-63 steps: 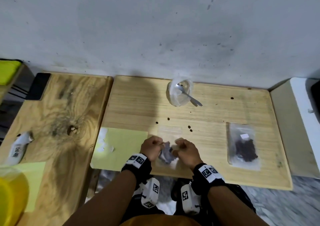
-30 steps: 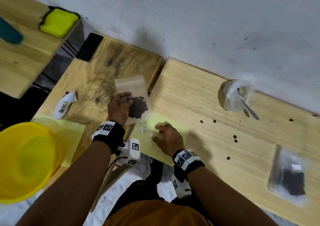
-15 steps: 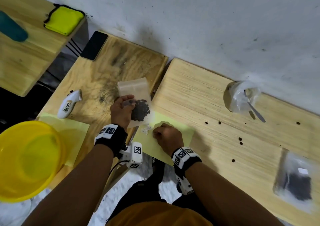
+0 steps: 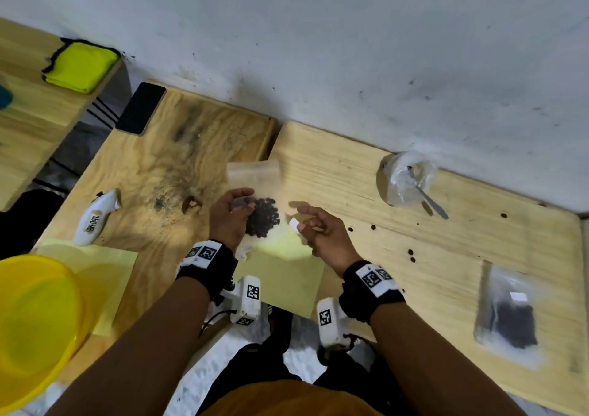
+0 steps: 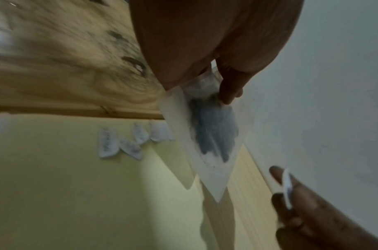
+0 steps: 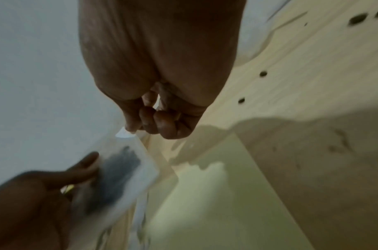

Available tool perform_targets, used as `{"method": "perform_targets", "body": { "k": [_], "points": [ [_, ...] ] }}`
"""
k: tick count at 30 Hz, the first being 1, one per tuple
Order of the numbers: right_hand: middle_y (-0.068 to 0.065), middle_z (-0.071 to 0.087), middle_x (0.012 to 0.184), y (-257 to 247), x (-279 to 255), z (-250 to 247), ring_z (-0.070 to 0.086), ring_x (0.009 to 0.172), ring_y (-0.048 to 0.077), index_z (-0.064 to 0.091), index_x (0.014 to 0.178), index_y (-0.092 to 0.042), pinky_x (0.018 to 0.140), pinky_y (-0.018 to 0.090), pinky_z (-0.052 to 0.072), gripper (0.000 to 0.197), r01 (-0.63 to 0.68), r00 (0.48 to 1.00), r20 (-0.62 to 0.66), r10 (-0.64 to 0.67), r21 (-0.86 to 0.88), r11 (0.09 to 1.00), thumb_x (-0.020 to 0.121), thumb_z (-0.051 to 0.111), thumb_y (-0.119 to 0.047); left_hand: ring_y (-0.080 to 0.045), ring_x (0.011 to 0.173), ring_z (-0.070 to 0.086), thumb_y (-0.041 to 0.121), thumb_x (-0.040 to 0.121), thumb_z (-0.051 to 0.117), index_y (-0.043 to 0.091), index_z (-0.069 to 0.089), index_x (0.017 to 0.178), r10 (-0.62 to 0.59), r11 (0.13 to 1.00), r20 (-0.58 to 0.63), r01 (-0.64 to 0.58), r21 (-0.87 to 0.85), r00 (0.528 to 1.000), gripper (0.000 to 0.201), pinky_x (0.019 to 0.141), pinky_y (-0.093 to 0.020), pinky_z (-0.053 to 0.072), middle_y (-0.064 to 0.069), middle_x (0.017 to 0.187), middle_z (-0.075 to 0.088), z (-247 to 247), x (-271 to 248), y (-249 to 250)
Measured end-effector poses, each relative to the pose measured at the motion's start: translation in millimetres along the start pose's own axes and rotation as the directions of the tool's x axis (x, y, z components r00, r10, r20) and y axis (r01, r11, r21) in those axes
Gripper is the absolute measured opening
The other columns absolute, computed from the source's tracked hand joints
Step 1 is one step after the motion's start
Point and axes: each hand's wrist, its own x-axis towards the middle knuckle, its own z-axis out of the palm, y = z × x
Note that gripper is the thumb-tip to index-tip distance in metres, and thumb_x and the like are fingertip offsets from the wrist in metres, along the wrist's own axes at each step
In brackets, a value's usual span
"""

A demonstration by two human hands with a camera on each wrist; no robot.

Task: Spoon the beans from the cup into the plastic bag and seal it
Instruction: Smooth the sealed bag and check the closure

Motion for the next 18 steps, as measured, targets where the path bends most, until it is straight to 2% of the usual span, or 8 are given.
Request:
{"method": "perform_targets", "body": {
  "k": [2,4,6,8,11,14,16,18],
  "points": [
    [-0.006,0.057,0.070,-16,-4,-25,0.045,0.051,0.006,0.073,0.110,-0.012,0.047,0.022,0.032,0.017,0.020,0.999,-0.031,-0.019,0.037,0.999,0.094,0.067,-0.013,-0.027,0.088,0.064,-0.006,0.087,0.061,0.018,0.068,0.095,0.024,0.999,0.062,-0.026,0.032,0.998,0.027,0.061,-0.026,0.053,-0.014,0.101,0.066,22,-6,6],
    [-0.009,0.055,0.064,-31,-9,-50,0.041,0.050,0.009,0.076,0.101,-0.008,0.048,0.025,0.031,0.013,0.032,0.997,-0.071,-0.028,0.052,0.998,0.092,0.071,-0.015,-0.012,0.076,0.066,-0.010,0.087,0.059,0.006,0.065,0.102,0.039,0.999,0.130,-0.042,0.023,0.991,0.022,0.051,-0.017,0.050,-0.011,0.096,0.065,47,-15,16],
    [-0.007,0.055,0.067,-45,-15,-75,0.038,0.052,0.011,0.075,0.096,-0.009,0.047,0.024,0.032,0.009,0.052,0.994,-0.096,-0.048,0.039,0.998,0.092,0.070,-0.014,0.002,0.073,0.064,-0.012,0.086,0.059,0.002,0.064,0.103,0.067,0.996,0.194,-0.077,0.040,0.979,0.023,0.054,-0.012,0.050,-0.008,0.093,0.064,74,-24,25],
    [-0.005,0.058,0.076,-55,-21,-94,0.041,0.053,0.010,0.073,0.094,-0.011,0.047,0.022,0.034,0.007,0.057,0.992,-0.113,-0.056,0.005,0.998,0.093,0.068,-0.015,0.002,0.080,0.062,-0.012,0.085,0.060,0.007,0.066,0.096,0.090,0.993,0.242,-0.107,0.058,0.966,0.023,0.062,-0.013,0.051,-0.006,0.093,0.065,95,-29,29],
    [-0.006,0.060,0.081,-62,-31,-122,0.044,0.050,0.005,0.071,0.092,-0.013,0.045,0.020,0.036,0.006,0.091,0.980,-0.172,-0.098,-0.047,0.995,0.094,0.066,-0.016,0.008,0.081,0.060,-0.008,0.085,0.062,0.017,0.068,0.087,0.126,0.984,0.324,-0.159,0.076,0.938,0.026,0.068,-0.011,0.049,-0.002,0.093,0.066,128,-39,36],
    [-0.007,0.062,0.079,-63,-38,-143,0.053,0.054,-0.004,0.071,0.092,-0.012,0.051,0.010,0.040,0.006,0.158,0.961,-0.208,-0.182,-0.126,0.979,0.094,0.066,-0.011,0.008,0.085,0.060,-0.004,0.087,0.062,0.025,0.067,0.085,0.210,0.962,0.359,-0.257,0.088,0.909,0.029,0.072,-0.010,0.047,0.004,0.096,0.069,156,-50,42],
    [-0.009,0.065,0.081,-61,-41,-155,0.059,0.066,-0.005,0.072,0.092,-0.016,0.063,0.010,0.046,0.011,0.185,0.948,-0.226,-0.224,-0.184,0.965,0.094,0.065,-0.008,0.002,0.091,0.059,-0.004,0.087,0.059,0.026,0.066,0.088,0.250,0.950,0.368,-0.301,0.086,0.896,0.031,0.074,-0.010,0.046,0.011,0.097,0.068,173,-58,44],
    [-0.009,0.067,0.087,-57,-41,-163,0.062,0.076,-0.003,0.074,0.095,-0.017,0.070,0.012,0.047,0.014,0.179,0.938,-0.254,-0.238,-0.234,0.956,0.094,0.064,-0.008,-0.006,0.091,0.056,-0.005,0.086,0.057,0.026,0.066,0.096,0.251,0.946,0.387,-0.310,0.099,0.887,0.033,0.072,-0.010,0.046,0.013,0.094,0.064,186,-66,45]
  ]
}}
